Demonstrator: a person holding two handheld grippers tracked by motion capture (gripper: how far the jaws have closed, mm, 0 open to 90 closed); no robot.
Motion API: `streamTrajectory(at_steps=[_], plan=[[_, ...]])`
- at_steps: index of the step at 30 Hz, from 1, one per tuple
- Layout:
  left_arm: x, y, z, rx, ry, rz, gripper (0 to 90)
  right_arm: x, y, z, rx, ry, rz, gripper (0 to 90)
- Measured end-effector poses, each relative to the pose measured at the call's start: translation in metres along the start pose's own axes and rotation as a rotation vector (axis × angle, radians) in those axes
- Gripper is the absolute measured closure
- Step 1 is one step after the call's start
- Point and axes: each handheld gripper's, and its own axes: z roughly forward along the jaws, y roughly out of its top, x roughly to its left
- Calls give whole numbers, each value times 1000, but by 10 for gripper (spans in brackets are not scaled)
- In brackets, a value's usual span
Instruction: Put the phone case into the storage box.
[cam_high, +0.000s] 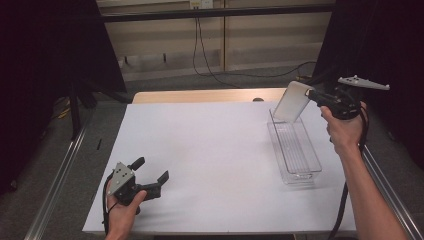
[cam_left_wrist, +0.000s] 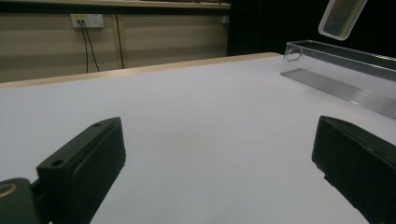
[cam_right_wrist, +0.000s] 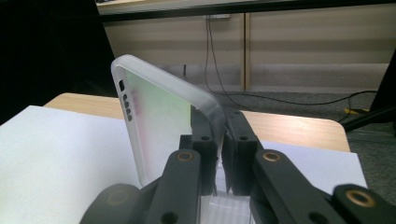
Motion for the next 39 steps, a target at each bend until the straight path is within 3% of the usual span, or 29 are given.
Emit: streamTrajectory(at_steps=[20,25,28,30,34,39], plan=[[-1,0,0,-3,-3,4,27,-7,-8,28,34,-56,-64,845],[0,0,-1,6,-4,23,27,-8,-11,32,48,-75,-83,845],[0,0,0,-1,-5,-7,27,-8,-12,35,50,-84,-94,845],[2,0,3,6,-14,1,27,-7,-11,36,39,-86,-89,845],[2,0,3,10,-7,13,27,-2,-15,42,52,-116,-139,845],[3,0,1,2,-5,11,27,-4,-18,48,60,-120,-130,845]])
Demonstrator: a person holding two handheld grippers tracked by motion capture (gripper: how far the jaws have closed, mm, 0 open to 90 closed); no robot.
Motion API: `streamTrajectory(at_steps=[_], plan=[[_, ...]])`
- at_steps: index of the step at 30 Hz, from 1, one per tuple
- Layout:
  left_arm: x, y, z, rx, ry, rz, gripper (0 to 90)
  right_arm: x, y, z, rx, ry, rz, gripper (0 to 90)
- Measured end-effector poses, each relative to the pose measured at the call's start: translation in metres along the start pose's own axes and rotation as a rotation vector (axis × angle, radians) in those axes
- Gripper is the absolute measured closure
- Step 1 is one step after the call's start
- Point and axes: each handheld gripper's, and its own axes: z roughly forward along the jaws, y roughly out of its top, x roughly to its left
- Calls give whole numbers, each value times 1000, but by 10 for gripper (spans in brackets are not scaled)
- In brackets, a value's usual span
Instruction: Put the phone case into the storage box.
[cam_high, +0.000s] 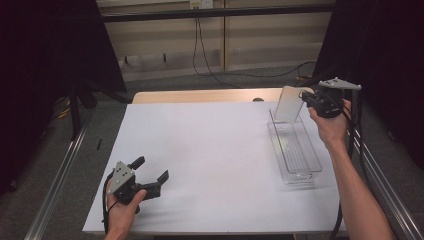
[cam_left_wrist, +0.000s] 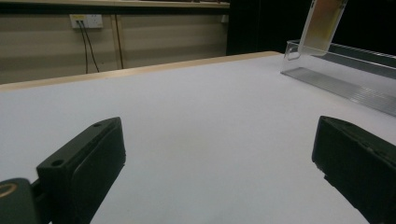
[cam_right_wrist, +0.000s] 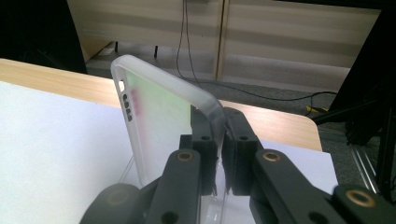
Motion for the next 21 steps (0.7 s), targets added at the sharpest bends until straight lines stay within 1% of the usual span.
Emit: streamTrajectory(at_steps=[1,2,3,5,8,11,15,19,21], plan=[[0,0,0,-4,4,-8,27,1,0,1,0,-4,-5,845],[0,-1,1,2,6,-17,27,1,0,2,0,-6,-7,845],[1,0,2,9,1,-7,28,1,0,3,-2,-4,-7,845],[1,0,2,9,6,-3,28,1,0,6,1,-2,-7,845],[1,0,2,8,4,-3,28,-1,-3,9,20,-10,-10,845],[2,-1,2,11,7,-4,28,-3,-4,13,26,-18,-1,845],[2,-1,2,7,11,-2,28,-1,-7,19,45,-24,-19,845],[2,-1,2,12,7,-1,28,1,-8,23,35,-42,-23,845],[1,-1,3,9,6,-3,28,2,-7,24,35,-42,-25,845]])
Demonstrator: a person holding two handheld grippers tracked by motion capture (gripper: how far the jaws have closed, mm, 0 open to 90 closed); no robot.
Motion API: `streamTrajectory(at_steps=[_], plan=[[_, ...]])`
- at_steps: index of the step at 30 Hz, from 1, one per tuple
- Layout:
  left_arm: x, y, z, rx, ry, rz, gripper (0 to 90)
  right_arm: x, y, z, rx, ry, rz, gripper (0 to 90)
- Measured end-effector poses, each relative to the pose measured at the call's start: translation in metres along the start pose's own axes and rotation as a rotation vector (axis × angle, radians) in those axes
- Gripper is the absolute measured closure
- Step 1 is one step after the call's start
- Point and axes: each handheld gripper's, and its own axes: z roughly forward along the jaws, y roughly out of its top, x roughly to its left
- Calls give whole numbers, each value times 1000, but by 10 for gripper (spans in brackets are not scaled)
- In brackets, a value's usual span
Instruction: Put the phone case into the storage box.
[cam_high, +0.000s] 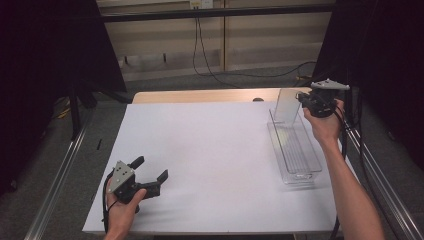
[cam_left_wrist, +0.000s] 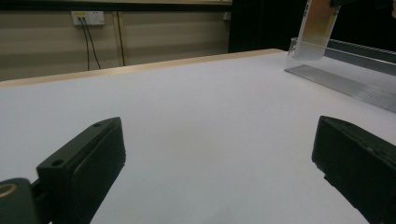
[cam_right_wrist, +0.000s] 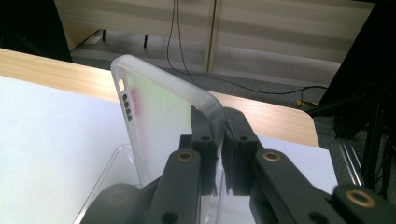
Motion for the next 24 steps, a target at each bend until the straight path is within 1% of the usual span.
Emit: streamTrajectory(at_steps=[6,8,11,14,16,17,19,21,22,23,24], plan=[[0,0,0,2,-1,4,28,2,-5,6,9,-7,-16,845],[0,-1,0,5,-1,5,28,3,-5,7,12,-5,-13,845],[0,0,1,9,-8,16,28,3,-6,10,15,-5,-16,845],[-1,-1,2,11,-8,7,28,5,-7,12,21,-3,-20,845],[-1,-1,1,10,-9,10,28,6,-8,13,29,1,-26,845],[-1,-1,1,11,-10,17,28,6,-9,14,32,-1,-26,845],[-1,-1,1,11,-9,14,28,6,-9,15,40,4,-29,845],[-1,-1,2,9,-6,-2,28,6,-7,15,51,12,-37,845],[0,-1,3,15,-11,5,28,6,-5,15,59,13,-44,846],[-1,-1,5,18,-13,1,28,5,-4,16,67,19,-48,845],[-1,-1,5,22,-14,6,29,5,-3,16,77,21,-54,845]])
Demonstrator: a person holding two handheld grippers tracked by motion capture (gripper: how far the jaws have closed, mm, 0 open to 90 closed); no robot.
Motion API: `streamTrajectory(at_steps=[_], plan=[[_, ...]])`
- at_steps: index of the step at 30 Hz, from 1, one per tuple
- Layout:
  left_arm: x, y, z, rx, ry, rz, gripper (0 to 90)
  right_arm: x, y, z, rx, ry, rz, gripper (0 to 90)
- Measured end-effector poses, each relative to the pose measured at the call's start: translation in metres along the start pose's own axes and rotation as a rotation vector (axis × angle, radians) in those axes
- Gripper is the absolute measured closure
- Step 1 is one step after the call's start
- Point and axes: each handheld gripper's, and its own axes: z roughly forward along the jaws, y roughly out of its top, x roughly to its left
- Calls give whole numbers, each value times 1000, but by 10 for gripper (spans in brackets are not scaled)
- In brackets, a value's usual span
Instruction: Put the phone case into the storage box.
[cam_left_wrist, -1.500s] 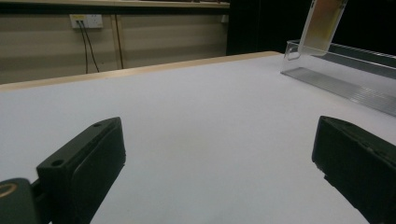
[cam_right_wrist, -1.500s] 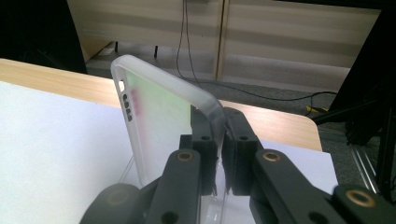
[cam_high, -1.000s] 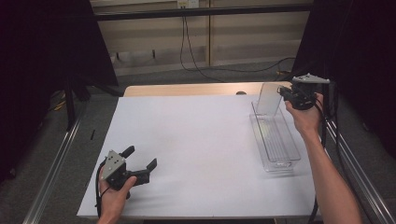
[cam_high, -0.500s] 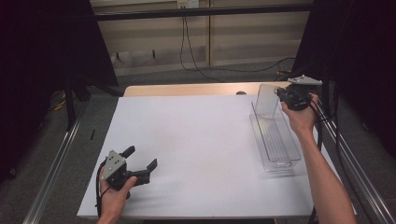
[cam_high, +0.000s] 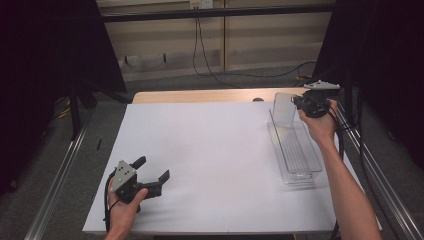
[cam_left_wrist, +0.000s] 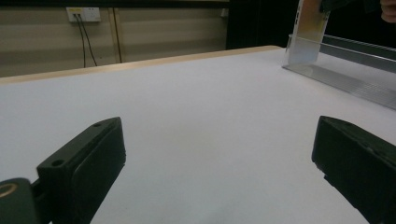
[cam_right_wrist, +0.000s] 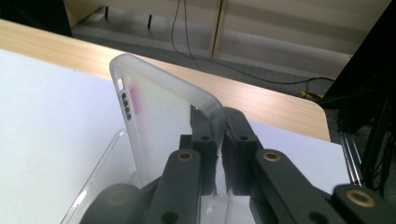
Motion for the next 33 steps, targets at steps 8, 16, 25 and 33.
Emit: streamTrajectory(at_steps=[8,16,25,33], plan=[[-3,0,0,-3,-4,4,29,-7,2,0,53,7,-14,847],[-3,0,2,2,-9,23,30,-8,5,6,46,-8,-8,847],[-4,0,4,-1,-9,21,33,-6,9,11,33,-10,-16,851],[-5,0,3,0,-7,19,33,-11,7,14,23,-2,41,852]])
